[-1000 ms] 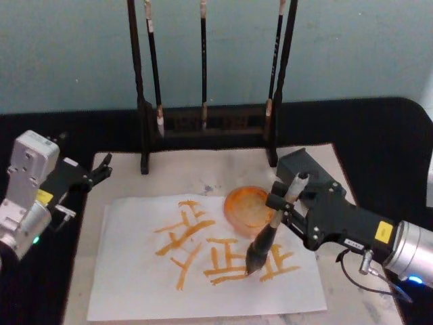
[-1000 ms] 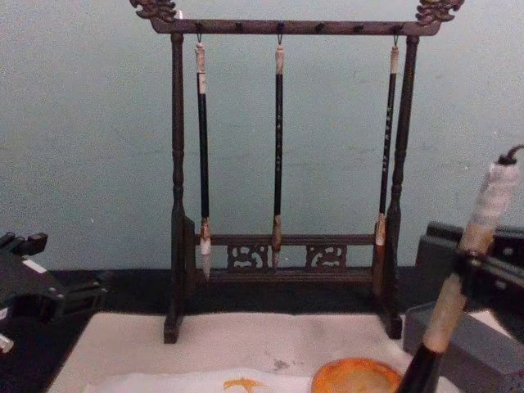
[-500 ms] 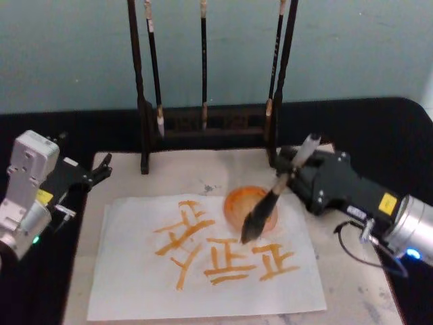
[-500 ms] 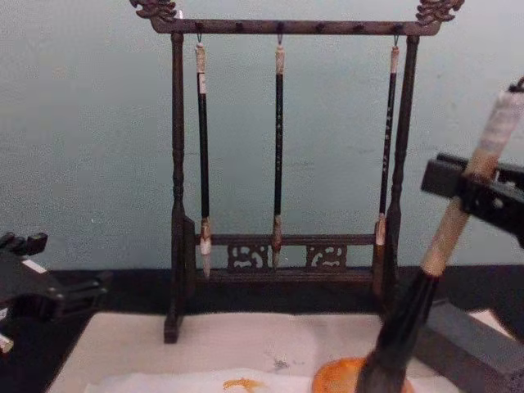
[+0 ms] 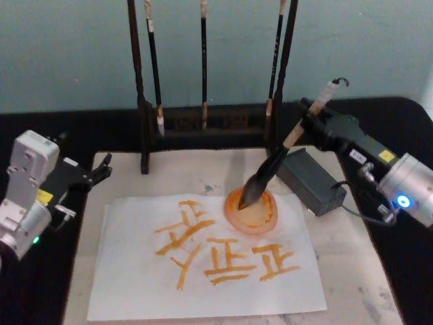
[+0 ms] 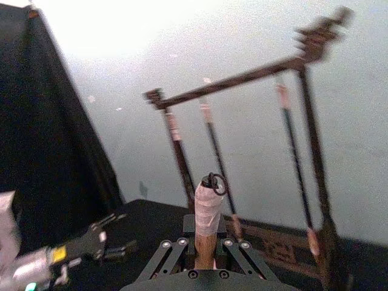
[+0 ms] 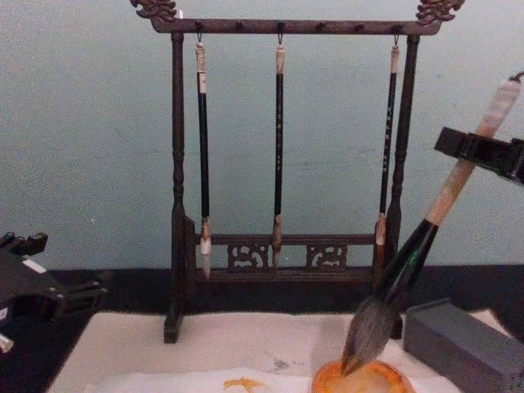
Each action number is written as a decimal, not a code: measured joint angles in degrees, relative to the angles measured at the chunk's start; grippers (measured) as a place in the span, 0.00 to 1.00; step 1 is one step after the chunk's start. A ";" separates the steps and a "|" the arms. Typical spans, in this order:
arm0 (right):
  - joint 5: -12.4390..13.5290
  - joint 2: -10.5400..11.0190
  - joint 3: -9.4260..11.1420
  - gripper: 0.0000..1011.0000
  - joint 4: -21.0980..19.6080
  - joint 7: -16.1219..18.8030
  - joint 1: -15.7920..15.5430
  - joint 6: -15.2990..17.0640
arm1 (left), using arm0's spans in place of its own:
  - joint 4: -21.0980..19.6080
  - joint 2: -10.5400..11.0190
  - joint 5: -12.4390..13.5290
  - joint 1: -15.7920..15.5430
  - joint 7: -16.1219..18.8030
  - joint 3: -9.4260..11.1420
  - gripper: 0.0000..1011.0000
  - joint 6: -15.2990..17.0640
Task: Pick up the brush from the inkstone, write on the paper, then place the brush back to its original position.
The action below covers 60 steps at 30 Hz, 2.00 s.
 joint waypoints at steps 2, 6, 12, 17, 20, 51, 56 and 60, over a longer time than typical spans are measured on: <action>2.42 -0.80 0.25 0.17 1.88 -1.56 1.46 2.76 | 0.00 0.00 0.00 0.00 0.00 0.00 1.00 0.00; 5.39 -1.74 0.65 0.17 4.09 -3.87 3.01 6.01 | 0.00 0.00 0.00 0.00 0.00 0.00 1.00 0.00; 10.69 -3.98 1.76 0.17 8.12 -10.06 5.04 11.26 | 0.00 0.00 0.00 0.00 0.00 0.00 1.00 0.00; 14.27 -5.56 2.50 0.17 10.86 -14.21 5.96 13.70 | 0.00 0.00 0.00 0.00 0.00 0.00 1.00 0.00; 16.14 -6.24 2.81 0.17 12.21 -15.72 6.53 14.81 | 0.00 0.00 0.00 0.00 0.00 0.00 1.00 0.00; 23.23 -6.26 0.58 0.17 15.75 -20.86 8.10 16.84 | 0.00 0.00 0.00 0.00 0.00 0.00 1.00 0.00; 24.00 -5.83 0.16 0.17 15.44 -21.49 7.88 16.44 | 0.00 0.00 0.00 0.00 0.00 0.00 1.00 0.00; 24.49 -5.55 -0.17 0.17 15.28 -21.83 7.78 16.08 | 0.00 0.00 0.00 0.00 0.00 0.00 1.00 0.00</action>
